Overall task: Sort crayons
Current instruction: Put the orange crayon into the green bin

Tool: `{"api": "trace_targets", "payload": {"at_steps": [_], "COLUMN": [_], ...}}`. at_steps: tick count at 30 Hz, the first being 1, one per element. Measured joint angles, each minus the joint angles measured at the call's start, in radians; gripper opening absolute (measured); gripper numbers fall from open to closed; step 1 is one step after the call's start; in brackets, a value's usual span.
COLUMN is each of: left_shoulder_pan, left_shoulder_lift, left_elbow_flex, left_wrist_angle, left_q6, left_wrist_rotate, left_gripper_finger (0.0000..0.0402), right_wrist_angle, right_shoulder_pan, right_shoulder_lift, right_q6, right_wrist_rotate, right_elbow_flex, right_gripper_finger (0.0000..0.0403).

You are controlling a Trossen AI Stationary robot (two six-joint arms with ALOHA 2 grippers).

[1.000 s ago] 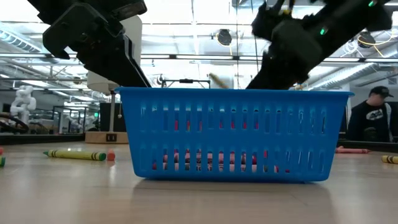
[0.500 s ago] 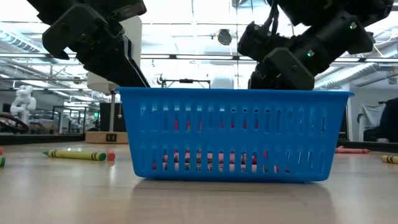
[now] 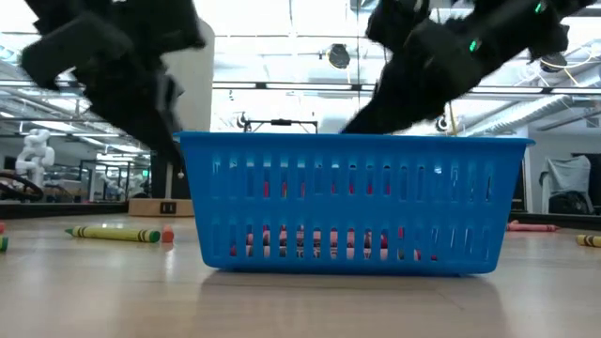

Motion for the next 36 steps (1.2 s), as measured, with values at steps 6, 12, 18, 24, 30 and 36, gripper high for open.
{"api": "trace_targets", "payload": {"at_steps": [6, 12, 18, 24, 30, 36], "left_shoulder_pan": [-0.040, -0.049, -0.006, 0.025, 0.069, 0.100], "left_shoulder_lift": [0.000, 0.000, 0.000, 0.000, 0.000, 0.000], "left_elbow_flex": [0.000, 0.000, 0.000, 0.000, 0.000, 0.000], "left_wrist_angle": [-0.147, -0.155, -0.190, -0.163, -0.159, -0.104], "left_q6": [-0.092, -0.034, -0.031, 0.056, 0.180, 0.358], "left_wrist_rotate": [0.036, 0.091, 0.144, 0.183, 0.222, 0.234], "left_gripper_finger": [0.0085, 0.0085, 0.0085, 0.0085, 0.0085, 0.0091], "right_wrist_angle": [-0.024, -0.123, -0.169, -0.223, -0.314, -0.375], "right_shoulder_pan": [0.068, 0.112, 0.111, 0.111, 0.111, 0.111], "right_shoulder_lift": [-0.091, -0.127, -0.127, -0.157, -0.250, -0.294], "right_q6": [-0.178, -0.282, -0.295, -0.289, -0.196, -0.115], "right_wrist_rotate": [0.001, 0.004, 0.006, 0.036, 0.061, 0.060], "right_elbow_flex": [0.000, 0.000, 0.000, 0.000, 0.000, 0.000], "right_gripper_finger": [0.0082, 0.0082, 0.0082, 0.0082, 0.0082, 0.0082]}}
